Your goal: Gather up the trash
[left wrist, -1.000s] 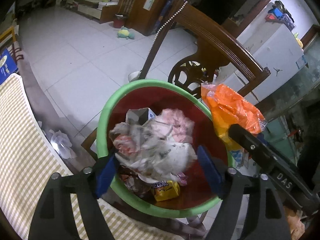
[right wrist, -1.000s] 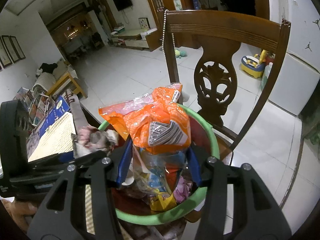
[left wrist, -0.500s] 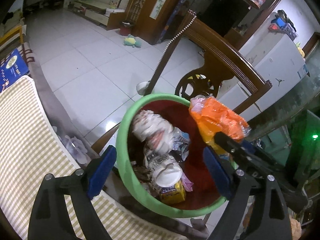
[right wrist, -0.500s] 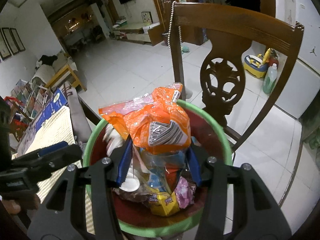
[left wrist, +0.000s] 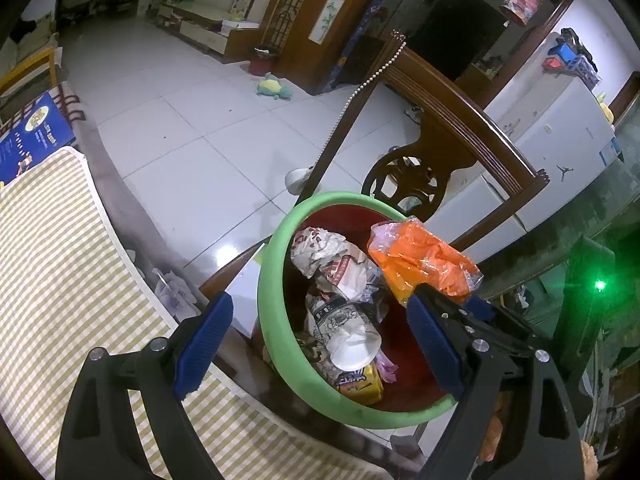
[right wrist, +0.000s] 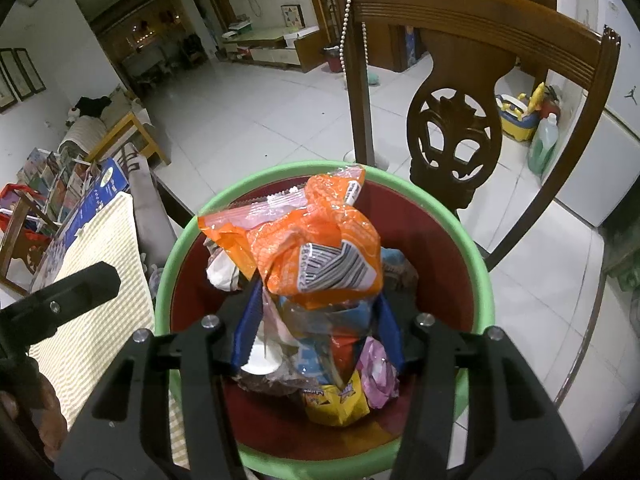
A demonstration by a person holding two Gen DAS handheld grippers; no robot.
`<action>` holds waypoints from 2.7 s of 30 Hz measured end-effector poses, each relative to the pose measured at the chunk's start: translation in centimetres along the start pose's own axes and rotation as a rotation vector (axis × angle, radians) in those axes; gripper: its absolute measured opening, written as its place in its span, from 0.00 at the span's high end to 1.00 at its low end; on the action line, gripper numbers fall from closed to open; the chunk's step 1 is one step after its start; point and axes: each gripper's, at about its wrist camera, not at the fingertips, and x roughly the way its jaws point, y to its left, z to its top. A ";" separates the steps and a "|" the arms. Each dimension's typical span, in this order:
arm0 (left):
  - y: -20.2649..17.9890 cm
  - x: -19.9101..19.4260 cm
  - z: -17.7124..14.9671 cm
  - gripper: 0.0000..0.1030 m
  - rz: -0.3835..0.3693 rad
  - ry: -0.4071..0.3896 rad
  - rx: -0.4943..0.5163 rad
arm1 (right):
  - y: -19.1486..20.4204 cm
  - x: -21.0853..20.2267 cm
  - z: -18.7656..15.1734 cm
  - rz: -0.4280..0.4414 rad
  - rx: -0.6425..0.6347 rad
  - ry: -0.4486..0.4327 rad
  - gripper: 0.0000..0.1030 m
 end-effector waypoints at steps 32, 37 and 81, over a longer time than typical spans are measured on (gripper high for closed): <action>0.7 -14.7 -6.1 0.11 0.064 -0.218 0.123 | 7.9 -13.1 -5.9 -0.028 -0.063 -0.233 0.05; 2.4 -20.9 -7.7 0.08 0.157 -0.369 0.132 | 12.3 -16.0 -7.5 0.028 -0.137 -0.329 0.05; 9.5 -39.3 -14.5 0.08 0.431 -0.720 -0.037 | 23.9 -24.0 -15.1 0.062 -0.198 -0.633 0.05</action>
